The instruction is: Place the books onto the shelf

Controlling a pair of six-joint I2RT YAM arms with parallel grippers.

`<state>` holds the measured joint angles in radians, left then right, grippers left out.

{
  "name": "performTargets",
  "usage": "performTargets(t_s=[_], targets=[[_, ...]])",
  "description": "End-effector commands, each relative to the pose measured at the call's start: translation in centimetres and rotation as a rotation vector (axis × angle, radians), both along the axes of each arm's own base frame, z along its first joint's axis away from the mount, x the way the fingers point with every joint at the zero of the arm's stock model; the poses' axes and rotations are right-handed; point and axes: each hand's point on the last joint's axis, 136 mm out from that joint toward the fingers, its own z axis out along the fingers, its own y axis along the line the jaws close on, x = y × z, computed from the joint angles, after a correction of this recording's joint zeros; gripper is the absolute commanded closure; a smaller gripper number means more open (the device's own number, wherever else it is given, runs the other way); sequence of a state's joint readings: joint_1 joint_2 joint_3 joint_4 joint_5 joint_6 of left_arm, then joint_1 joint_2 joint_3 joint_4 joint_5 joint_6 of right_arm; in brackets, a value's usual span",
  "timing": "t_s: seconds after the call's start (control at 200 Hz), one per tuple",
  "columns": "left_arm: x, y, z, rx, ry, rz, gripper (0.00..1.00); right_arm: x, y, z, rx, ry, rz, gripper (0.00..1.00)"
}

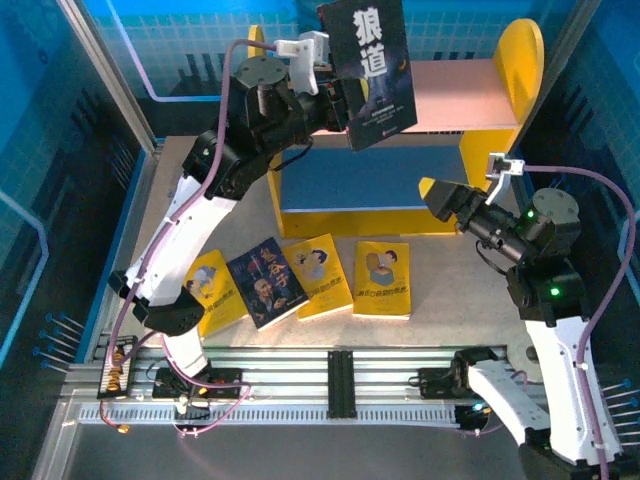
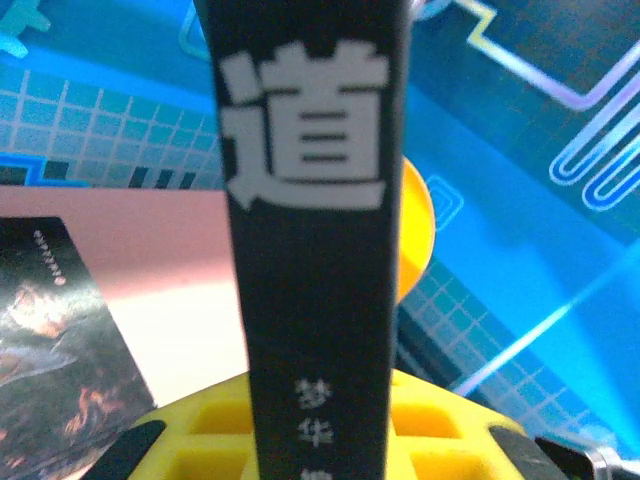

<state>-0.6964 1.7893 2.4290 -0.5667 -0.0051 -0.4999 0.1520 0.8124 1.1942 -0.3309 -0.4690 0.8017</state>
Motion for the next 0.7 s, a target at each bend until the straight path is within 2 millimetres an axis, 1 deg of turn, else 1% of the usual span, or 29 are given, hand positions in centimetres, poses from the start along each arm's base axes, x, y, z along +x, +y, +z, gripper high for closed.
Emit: performTargets(t_s=[0.0, 0.07, 0.145, 0.28, 0.425, 0.535, 0.696], targets=[[-1.3, 1.7, 7.4, -0.217, -0.159, 0.022, 1.00, 0.4, 0.8, 5.4, 0.103, -0.149, -0.004, 0.16], [-1.3, 1.9, 7.8, -0.247, -0.158, 0.025, 1.00, 0.8, 1.8, 6.7, 0.128, -0.176, 0.024, 0.14], [-1.4, 1.8, 8.0, -0.269, -0.153, 0.016, 1.00, 1.4, 2.8, 7.5, 0.138, -0.189, 0.036, 0.12], [-1.8, 1.9, 8.2, -0.312, -0.146, -0.004, 1.00, 2.9, 4.1, 8.1, 0.163, -0.198, 0.048, 0.10], [-1.7, 1.4, 7.7, -0.348, -0.125, -0.027, 1.00, 4.3, 5.5, 8.8, 0.212, -0.205, 0.083, 0.10], [-1.4, 1.0, 7.3, -0.353, -0.112, -0.037, 1.00, 4.8, 6.1, 9.4, 0.230, -0.221, 0.093, 0.11], [-1.2, 0.3, 6.9, -0.363, -0.102, -0.060, 1.00, 5.2, 6.0, 10.0, 0.240, -0.240, 0.080, 0.13]])
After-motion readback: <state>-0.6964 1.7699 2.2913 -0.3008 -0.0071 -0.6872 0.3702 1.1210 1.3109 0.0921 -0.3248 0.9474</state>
